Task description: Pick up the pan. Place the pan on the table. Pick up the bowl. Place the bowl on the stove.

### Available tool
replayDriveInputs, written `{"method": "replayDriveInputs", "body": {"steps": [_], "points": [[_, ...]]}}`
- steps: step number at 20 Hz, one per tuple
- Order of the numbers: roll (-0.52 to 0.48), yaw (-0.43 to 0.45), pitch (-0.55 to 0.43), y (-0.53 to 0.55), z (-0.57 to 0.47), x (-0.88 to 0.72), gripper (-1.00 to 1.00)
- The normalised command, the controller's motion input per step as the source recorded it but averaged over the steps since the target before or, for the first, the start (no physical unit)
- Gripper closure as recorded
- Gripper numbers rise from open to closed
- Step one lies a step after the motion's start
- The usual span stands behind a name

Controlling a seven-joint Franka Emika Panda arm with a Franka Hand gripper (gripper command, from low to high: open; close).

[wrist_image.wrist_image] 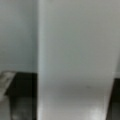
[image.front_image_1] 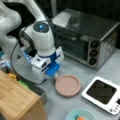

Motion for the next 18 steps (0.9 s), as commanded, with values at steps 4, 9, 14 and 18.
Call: {"method": "replayDriveInputs", "body": {"steps": [4,9,14,18], "points": [[-0.016,0.087,-0.153,-0.05,-0.15,-0.15,1.0],[-0.016,0.095,-0.172,-0.06,-0.12,-0.14,-1.0],[-0.015,0.102,-0.167,-0.06,-0.11,-0.11,-1.0],[-0.007,0.094,-0.142,-0.03,-0.1,-0.09,-1.0]]}}
